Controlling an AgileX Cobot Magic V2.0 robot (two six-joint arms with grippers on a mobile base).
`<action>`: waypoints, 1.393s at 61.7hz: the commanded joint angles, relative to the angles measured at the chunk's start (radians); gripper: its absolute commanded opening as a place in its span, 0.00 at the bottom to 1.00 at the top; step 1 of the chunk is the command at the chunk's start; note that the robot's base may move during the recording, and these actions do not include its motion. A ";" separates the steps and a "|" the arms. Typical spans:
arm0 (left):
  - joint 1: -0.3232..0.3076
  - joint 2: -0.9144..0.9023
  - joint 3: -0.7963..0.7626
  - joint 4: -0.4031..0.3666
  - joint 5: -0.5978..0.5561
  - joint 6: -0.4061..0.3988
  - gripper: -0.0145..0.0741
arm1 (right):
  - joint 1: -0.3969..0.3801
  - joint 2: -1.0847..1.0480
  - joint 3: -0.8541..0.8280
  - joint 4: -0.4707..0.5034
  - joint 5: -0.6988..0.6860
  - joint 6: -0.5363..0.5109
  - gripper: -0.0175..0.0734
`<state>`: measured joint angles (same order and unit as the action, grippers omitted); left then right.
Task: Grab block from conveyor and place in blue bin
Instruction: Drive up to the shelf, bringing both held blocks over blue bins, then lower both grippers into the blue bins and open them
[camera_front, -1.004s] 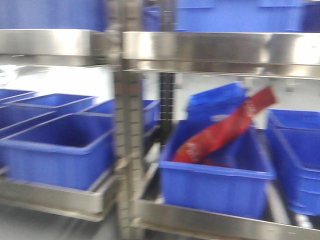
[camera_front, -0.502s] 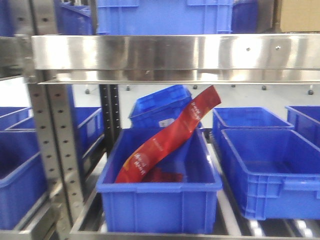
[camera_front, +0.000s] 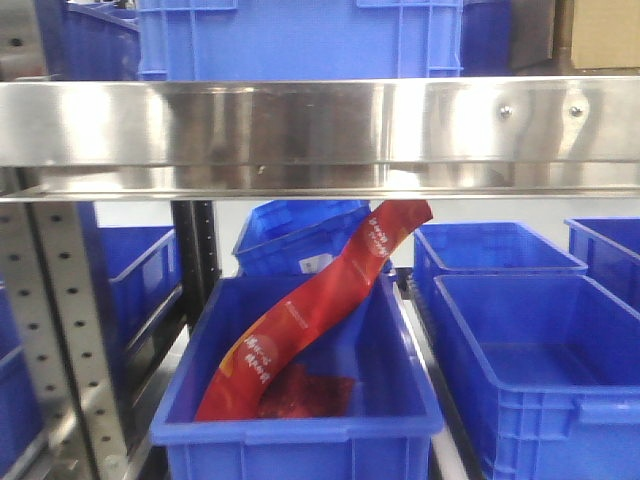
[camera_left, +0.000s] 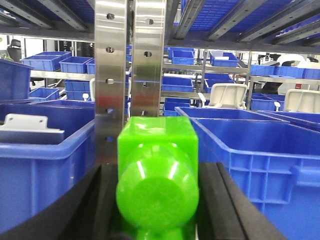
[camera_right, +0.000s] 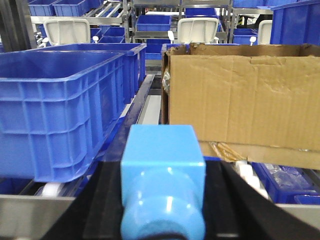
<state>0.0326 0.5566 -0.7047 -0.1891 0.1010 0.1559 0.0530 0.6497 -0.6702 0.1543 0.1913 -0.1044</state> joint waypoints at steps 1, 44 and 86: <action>0.003 -0.003 0.001 -0.007 -0.021 0.003 0.04 | 0.000 -0.007 0.000 -0.002 -0.025 0.000 0.01; 0.003 -0.003 0.001 -0.007 -0.021 0.003 0.04 | 0.000 -0.007 0.000 -0.002 -0.025 0.000 0.01; 0.003 -0.003 0.001 -0.007 -0.021 0.003 0.04 | 0.000 -0.007 0.000 -0.002 -0.087 0.000 0.01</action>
<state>0.0326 0.5566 -0.7047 -0.1891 0.1010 0.1559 0.0530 0.6497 -0.6702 0.1543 0.1774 -0.1044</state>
